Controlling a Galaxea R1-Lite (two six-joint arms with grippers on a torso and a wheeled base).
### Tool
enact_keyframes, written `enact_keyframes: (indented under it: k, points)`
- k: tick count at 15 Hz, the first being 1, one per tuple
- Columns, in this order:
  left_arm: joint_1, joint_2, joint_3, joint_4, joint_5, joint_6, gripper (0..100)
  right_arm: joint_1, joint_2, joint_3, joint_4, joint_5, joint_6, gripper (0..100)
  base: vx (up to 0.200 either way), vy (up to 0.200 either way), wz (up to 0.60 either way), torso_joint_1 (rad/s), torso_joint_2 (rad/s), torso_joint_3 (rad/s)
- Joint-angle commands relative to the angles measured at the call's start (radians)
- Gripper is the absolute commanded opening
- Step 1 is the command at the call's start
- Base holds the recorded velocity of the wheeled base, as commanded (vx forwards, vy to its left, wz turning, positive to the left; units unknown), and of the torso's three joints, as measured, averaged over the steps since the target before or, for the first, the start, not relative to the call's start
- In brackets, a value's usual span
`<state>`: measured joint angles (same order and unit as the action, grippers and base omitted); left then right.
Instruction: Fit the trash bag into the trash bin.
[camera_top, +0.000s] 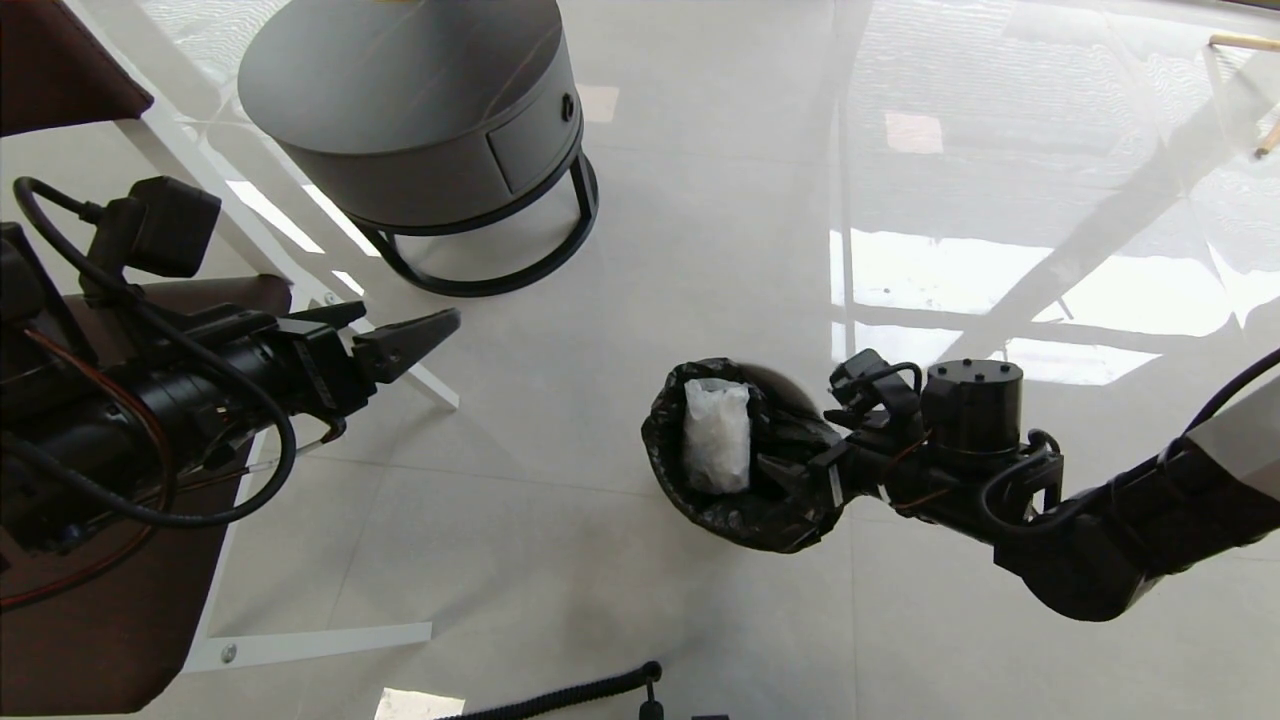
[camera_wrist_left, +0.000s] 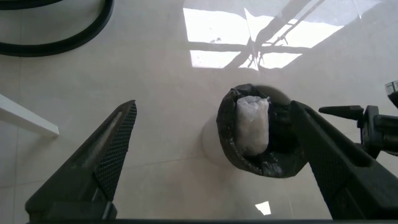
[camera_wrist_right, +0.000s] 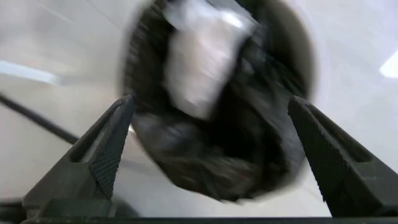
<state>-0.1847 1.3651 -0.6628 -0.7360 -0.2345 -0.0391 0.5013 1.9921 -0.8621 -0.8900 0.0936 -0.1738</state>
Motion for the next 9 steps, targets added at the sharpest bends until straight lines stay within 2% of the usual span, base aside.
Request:
enact_keyframes:
  k: [1,3,9]
  points:
    - [-0.001,0.000,0.000,0.000,0.000,-0.001,100,-0.006,0.011,-0.015,0.034,-0.071,-0.065,100,0.000,0.000,0.00,0.000,0.00,0.000]
    - [-0.001,0.000,0.000,0.000,0.000,-0.001,100,-0.006,0.039,-0.058,0.074,-0.146,-0.113,100,0.000,0.000,0.00,0.000,0.00,0.000]
    - [-0.001,0.002,0.005,0.000,-0.003,-0.001,100,-0.001,0.148,-0.158,0.074,-0.176,-0.165,100,0.000,0.000,0.00,0.000,0.00,0.000]
